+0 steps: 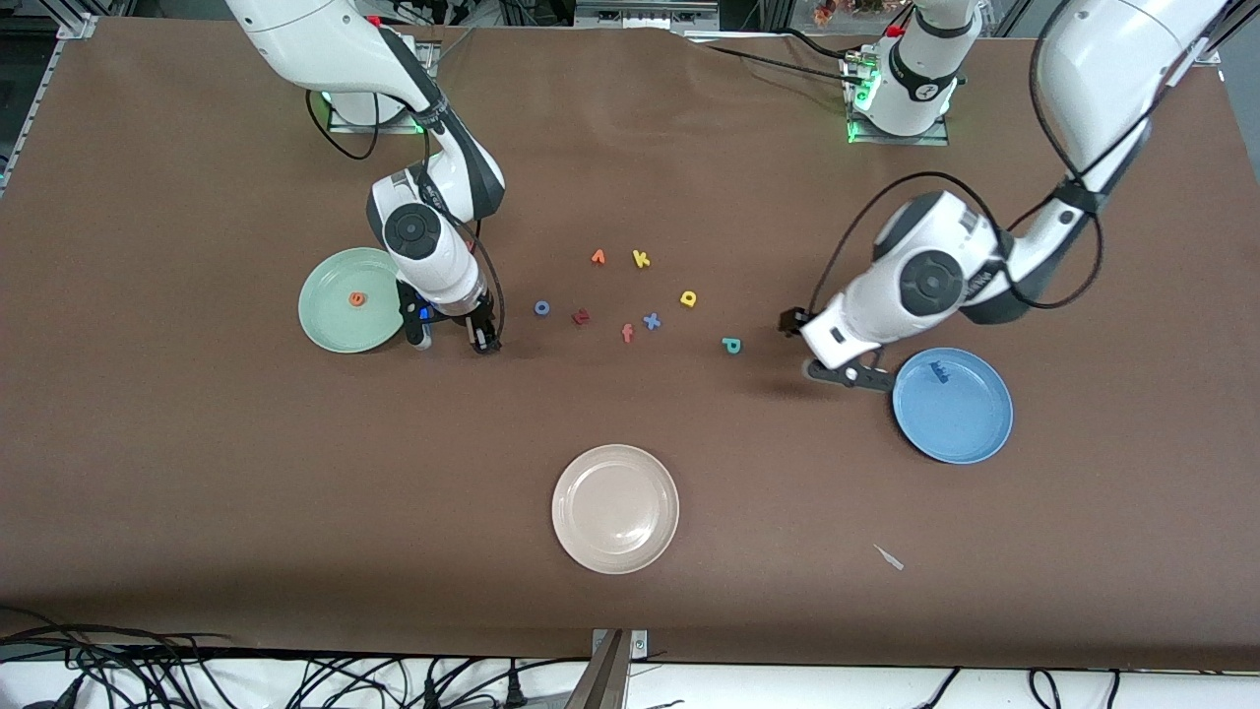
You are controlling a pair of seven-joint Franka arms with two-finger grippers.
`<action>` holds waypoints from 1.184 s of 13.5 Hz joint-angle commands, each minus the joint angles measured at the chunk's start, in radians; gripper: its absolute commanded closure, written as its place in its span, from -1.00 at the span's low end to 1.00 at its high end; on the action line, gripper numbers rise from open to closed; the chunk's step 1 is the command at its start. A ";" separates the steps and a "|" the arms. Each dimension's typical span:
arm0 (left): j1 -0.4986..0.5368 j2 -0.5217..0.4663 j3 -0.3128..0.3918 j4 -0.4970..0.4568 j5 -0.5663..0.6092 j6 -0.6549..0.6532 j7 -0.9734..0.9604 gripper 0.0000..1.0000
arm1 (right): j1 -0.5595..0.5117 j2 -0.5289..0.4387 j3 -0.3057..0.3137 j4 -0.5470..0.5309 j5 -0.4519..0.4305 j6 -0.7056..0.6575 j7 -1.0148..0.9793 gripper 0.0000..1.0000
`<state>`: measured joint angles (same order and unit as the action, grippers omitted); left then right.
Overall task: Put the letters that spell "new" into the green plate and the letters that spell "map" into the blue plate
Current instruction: 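Open both grippers to drop the letters onto their plates, then grasp the green u with the right gripper while the left gripper reaches yellow letter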
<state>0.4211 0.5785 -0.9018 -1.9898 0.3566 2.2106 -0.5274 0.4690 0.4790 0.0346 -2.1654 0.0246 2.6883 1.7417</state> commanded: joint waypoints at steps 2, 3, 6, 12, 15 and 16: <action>-0.166 -0.019 0.006 -0.034 0.067 0.061 -0.208 -1.00 | 0.008 -0.006 -0.016 -0.008 0.002 0.015 -0.007 0.25; -0.197 -0.008 0.006 -0.033 0.073 0.093 -0.242 -1.00 | 0.007 -0.006 -0.016 -0.008 -0.003 0.015 -0.010 0.46; -0.353 0.012 0.079 -0.034 0.128 0.175 -0.373 -1.00 | 0.005 -0.013 -0.016 0.025 -0.003 0.009 -0.042 0.85; -0.438 0.066 0.136 -0.020 0.242 0.190 -0.460 -1.00 | 0.002 -0.166 -0.123 0.027 0.001 -0.255 -0.373 0.91; -0.447 0.096 0.149 -0.012 0.321 0.192 -0.515 -0.96 | 0.000 -0.262 -0.214 -0.091 0.005 -0.280 -0.638 0.91; -0.449 0.113 0.150 -0.010 0.353 0.192 -0.538 -0.93 | 0.000 -0.279 -0.238 -0.135 0.006 -0.272 -0.693 0.91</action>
<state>-0.0157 0.6511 -0.7575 -2.0220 0.6348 2.3964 -1.0055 0.4651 0.2787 -0.1631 -2.1779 0.0234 2.4029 1.1707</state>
